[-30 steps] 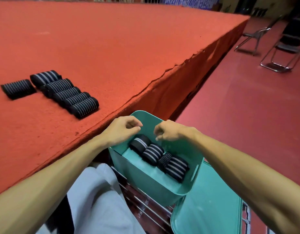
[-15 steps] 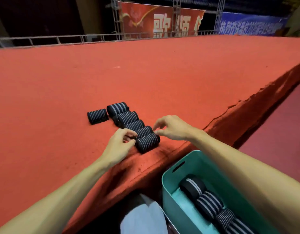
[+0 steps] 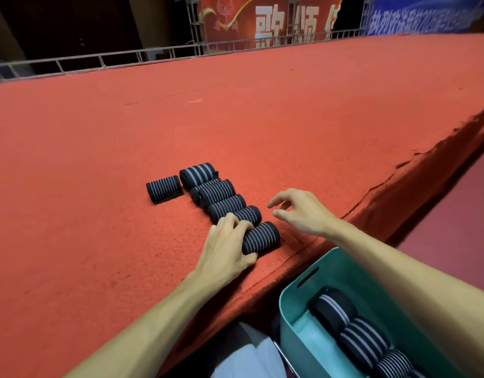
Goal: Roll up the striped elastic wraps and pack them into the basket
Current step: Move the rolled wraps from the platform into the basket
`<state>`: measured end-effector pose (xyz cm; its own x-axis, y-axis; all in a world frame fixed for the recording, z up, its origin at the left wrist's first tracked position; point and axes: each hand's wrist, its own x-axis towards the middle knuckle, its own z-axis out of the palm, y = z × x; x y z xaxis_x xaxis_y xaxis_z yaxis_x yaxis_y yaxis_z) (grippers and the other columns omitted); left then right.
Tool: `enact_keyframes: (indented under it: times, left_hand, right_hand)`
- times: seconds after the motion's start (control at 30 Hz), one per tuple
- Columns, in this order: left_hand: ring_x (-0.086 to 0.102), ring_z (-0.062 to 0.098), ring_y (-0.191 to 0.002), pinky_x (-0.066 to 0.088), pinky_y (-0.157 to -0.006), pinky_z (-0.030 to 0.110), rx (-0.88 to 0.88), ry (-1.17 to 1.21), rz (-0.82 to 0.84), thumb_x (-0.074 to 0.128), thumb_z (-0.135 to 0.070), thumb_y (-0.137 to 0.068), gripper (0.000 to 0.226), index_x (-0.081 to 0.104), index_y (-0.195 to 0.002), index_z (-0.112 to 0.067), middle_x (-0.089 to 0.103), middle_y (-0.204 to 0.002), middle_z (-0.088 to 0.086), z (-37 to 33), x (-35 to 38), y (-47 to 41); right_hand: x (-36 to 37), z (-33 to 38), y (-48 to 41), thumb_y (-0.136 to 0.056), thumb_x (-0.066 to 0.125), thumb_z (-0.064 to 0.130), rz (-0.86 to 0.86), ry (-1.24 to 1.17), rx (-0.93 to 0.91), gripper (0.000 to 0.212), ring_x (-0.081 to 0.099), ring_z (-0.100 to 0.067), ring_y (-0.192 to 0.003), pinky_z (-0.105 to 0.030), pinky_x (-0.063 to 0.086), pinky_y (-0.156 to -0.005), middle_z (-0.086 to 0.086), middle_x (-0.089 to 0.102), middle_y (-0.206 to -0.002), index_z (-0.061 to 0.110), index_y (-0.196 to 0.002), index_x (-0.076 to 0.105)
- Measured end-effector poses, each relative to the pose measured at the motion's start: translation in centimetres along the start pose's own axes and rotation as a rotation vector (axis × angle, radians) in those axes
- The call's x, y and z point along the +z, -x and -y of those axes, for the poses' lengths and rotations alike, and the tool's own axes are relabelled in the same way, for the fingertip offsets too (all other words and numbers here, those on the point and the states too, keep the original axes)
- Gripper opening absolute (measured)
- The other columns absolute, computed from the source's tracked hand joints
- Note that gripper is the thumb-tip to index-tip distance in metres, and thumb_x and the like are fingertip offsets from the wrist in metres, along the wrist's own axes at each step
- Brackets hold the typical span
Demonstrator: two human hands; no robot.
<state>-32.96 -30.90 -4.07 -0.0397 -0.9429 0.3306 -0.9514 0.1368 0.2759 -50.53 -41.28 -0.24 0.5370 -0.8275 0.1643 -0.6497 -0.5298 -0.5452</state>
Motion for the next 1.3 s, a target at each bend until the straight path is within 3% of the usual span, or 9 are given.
enact_keyframes:
  times: [0.17, 0.27, 0.43, 0.6, 0.83, 1.0, 1.13, 1.23, 1.3]
  left_hand:
    - [0.05, 0.006, -0.099, 0.032, -0.087, 0.024, 0.113, 0.129, -0.066, 0.059, -0.044, -0.07, 0.048, 0.058, -0.114, -0.024, 0.057, -0.104, -0.012, 1.1, -0.9, 1.6]
    - [0.055, -0.004, -0.087, 0.038, -0.082, 0.007, -0.063, 0.456, -0.128, 0.069, -0.036, -0.067, 0.042, 0.063, -0.107, -0.023, 0.063, -0.096, -0.015, 2.8, -2.1, 2.8]
    - [0.059, -0.003, -0.071, 0.045, -0.067, 0.006, -0.437, 0.712, -0.265, 0.08, -0.016, -0.074, 0.033, 0.063, -0.099, -0.027, 0.067, -0.087, -0.01, 6.9, -2.4, 4.6]
    - [0.058, -0.009, -0.063, 0.044, -0.063, 0.004, -0.56, 0.838, -0.436, 0.078, -0.005, -0.075, 0.032, 0.063, -0.102, -0.014, 0.065, -0.083, -0.006, 8.5, -1.8, 5.5]
    - [0.064, 0.012, -0.081, 0.053, -0.083, 0.033, -0.58, 0.783, -0.412, 0.08, -0.015, -0.074, 0.032, 0.062, -0.096, -0.028, 0.068, -0.088, -0.007, 9.0, -1.4, 5.8]
    - [0.063, 0.014, -0.081, 0.055, -0.084, 0.04, -0.618, 0.756, -0.423, 0.08, -0.018, -0.074, 0.032, 0.061, -0.1, -0.022, 0.068, -0.089, -0.003, 8.4, -2.1, 5.9]
    - [0.058, 0.008, -0.073, 0.051, -0.065, 0.017, -0.592, 0.774, -0.507, 0.078, -0.015, -0.077, 0.034, 0.06, -0.106, -0.018, 0.064, -0.093, 0.003, 5.9, -2.6, 6.0]
    - [0.061, 0.018, -0.076, 0.055, -0.077, 0.042, -0.584, 0.911, -0.559, 0.077, -0.017, -0.078, 0.033, 0.058, -0.105, -0.019, 0.064, -0.087, -0.003, 2.9, -2.4, 5.3]
    - [0.062, 0.014, -0.075, 0.055, -0.08, 0.043, -0.529, 0.958, -0.485, 0.078, -0.014, -0.077, 0.033, 0.059, -0.104, -0.018, 0.065, -0.088, -0.006, 0.8, -2.0, 4.7]
  right_hand:
    - [-0.3, 0.4, 0.1, -0.09, 0.062, 0.021, -0.031, -0.009, 0.005, 0.018, 0.06, -0.01, -0.094, -0.022, 0.041, -0.084, 0.003, 0.066, -0.114, 0.023, -0.106, 0.069]
    - [0.5, 1.3, -0.3, -0.088, 0.062, 0.02, -0.002, 0.017, -0.009, 0.022, 0.06, -0.013, -0.097, -0.025, 0.044, -0.087, -0.001, 0.065, -0.116, 0.022, -0.109, 0.068]
    - [2.3, 3.4, -1.7, -0.086, 0.065, 0.021, 0.089, 0.145, -0.141, 0.039, 0.053, -0.019, -0.114, -0.026, 0.037, -0.097, -0.005, 0.056, -0.123, 0.016, -0.124, 0.058]
    - [4.5, 3.3, -3.2, -0.078, 0.07, 0.026, 0.201, 0.369, -0.194, 0.054, 0.046, -0.024, -0.114, -0.042, 0.042, -0.098, -0.004, 0.047, -0.126, 0.016, -0.126, 0.049]
    - [4.5, 3.9, -2.5, -0.075, 0.074, 0.043, 0.155, 0.562, -0.198, 0.052, 0.041, -0.023, -0.109, -0.038, 0.032, -0.091, 0.0, 0.054, -0.112, 0.02, -0.118, 0.053]
    - [1.9, 4.0, 1.0, -0.066, 0.082, 0.036, 0.053, 0.195, -0.173, 0.054, 0.05, -0.018, -0.094, -0.031, 0.04, -0.082, 0.0, 0.049, -0.1, 0.018, -0.111, 0.058]
    - [-0.8, 2.3, 5.2, -0.063, 0.087, 0.033, -0.049, -0.098, -0.038, 0.052, 0.057, -0.013, -0.084, -0.023, 0.043, -0.073, 0.002, 0.058, -0.099, 0.025, -0.105, 0.058]
    - [-2.3, -0.2, 7.8, -0.062, 0.089, 0.032, -0.136, -0.381, 0.14, 0.049, 0.061, -0.012, -0.085, -0.026, 0.047, -0.078, 0.001, 0.065, -0.098, 0.024, -0.098, 0.056]
    - [-2.8, -1.9, 9.4, -0.059, 0.089, 0.036, -0.152, -0.452, 0.223, 0.048, 0.062, -0.013, -0.086, -0.027, 0.048, -0.078, -0.001, 0.069, -0.095, 0.023, -0.093, 0.058]
